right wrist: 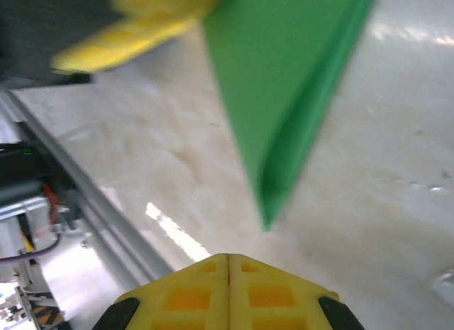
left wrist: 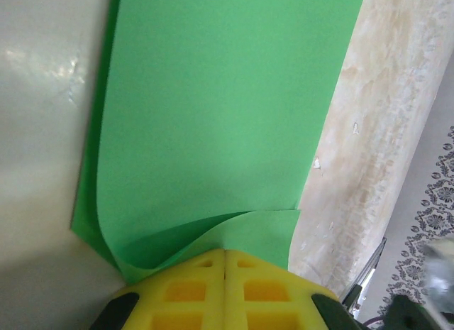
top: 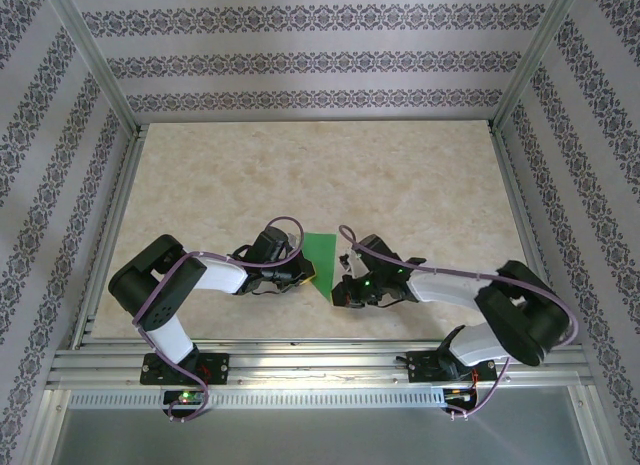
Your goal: Fold a paper plane with a square sheet of paper (pick it up from the middle)
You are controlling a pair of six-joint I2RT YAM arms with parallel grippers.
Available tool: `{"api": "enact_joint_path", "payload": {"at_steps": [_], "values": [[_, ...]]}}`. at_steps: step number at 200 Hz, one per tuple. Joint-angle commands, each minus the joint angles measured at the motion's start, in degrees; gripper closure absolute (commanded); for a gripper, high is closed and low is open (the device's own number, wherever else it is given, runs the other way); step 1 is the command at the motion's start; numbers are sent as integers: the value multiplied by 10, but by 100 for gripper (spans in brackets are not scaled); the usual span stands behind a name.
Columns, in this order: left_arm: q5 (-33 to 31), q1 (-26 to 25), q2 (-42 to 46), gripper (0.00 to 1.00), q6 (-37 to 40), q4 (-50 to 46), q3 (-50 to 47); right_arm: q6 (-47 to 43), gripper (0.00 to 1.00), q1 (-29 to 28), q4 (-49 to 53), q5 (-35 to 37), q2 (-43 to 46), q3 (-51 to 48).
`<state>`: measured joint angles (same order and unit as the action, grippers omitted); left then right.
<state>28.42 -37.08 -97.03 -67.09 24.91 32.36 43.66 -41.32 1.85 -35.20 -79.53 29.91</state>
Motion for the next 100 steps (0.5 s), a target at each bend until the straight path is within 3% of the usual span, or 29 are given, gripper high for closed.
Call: {"api": "enact_joint_path", "payload": {"at_steps": [1,49,100], "values": [[-21,-4,-8,100,8,-18,-13,16,94,9,10,-8,13,46],[-14,-4,-13,100,5,-6,-13,19,95,-3,12,-7,-106,117],[-12,-4,-13,100,5,-4,-13,21,96,-2,12,5,-150,129]]}}
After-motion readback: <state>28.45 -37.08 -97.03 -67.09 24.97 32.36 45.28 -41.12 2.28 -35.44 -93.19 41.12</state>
